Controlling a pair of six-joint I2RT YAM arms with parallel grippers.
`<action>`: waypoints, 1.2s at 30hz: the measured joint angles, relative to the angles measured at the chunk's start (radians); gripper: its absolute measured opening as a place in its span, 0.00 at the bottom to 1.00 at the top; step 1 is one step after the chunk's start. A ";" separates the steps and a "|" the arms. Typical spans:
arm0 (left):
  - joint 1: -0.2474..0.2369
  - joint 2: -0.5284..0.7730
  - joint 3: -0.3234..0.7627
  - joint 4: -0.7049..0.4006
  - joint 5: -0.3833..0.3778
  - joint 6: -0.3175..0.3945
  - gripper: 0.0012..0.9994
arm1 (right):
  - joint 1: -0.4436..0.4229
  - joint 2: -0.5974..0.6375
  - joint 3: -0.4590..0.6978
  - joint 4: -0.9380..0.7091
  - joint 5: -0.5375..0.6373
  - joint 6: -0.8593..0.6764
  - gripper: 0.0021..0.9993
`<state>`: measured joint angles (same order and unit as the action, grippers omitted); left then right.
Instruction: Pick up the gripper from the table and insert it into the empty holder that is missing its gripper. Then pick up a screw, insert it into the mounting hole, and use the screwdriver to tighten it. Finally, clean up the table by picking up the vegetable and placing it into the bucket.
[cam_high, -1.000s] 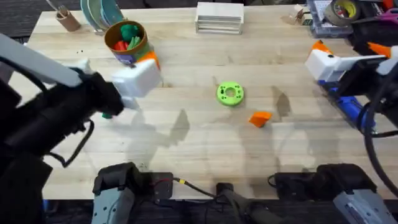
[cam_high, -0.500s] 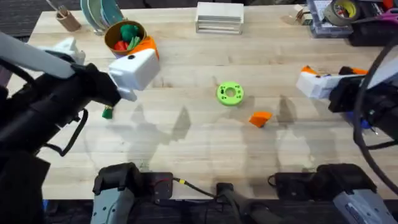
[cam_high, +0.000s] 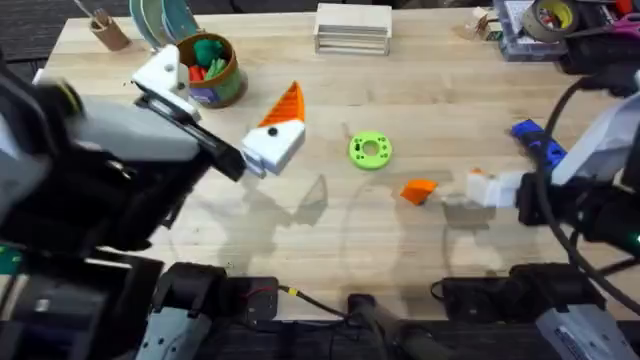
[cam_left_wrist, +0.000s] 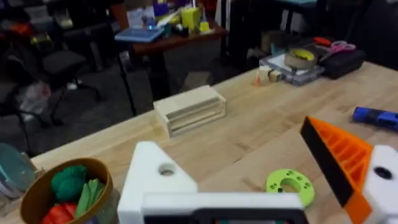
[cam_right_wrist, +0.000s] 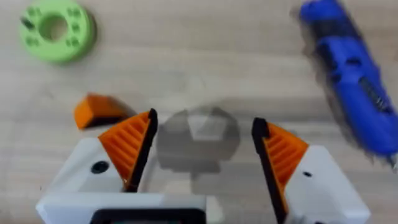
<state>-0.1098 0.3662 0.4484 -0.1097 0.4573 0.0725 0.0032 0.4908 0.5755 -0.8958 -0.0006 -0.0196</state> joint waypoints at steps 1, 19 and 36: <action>-0.010 -0.017 -0.028 0.026 -0.006 0.001 0.99 | 0.000 0.000 0.000 -0.041 0.000 0.000 0.99; -0.054 -0.364 -0.353 0.201 -0.037 0.003 0.99 | 0.000 0.000 0.000 -0.181 0.000 -0.003 0.99; -0.054 -0.364 -0.443 0.150 -0.039 0.004 0.99 | 0.000 0.000 0.000 -0.181 0.000 -0.003 0.99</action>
<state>-0.1642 0.0017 0.0055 0.0405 0.4179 0.0761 0.0032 0.4908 0.5755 -1.0763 -0.0009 -0.0227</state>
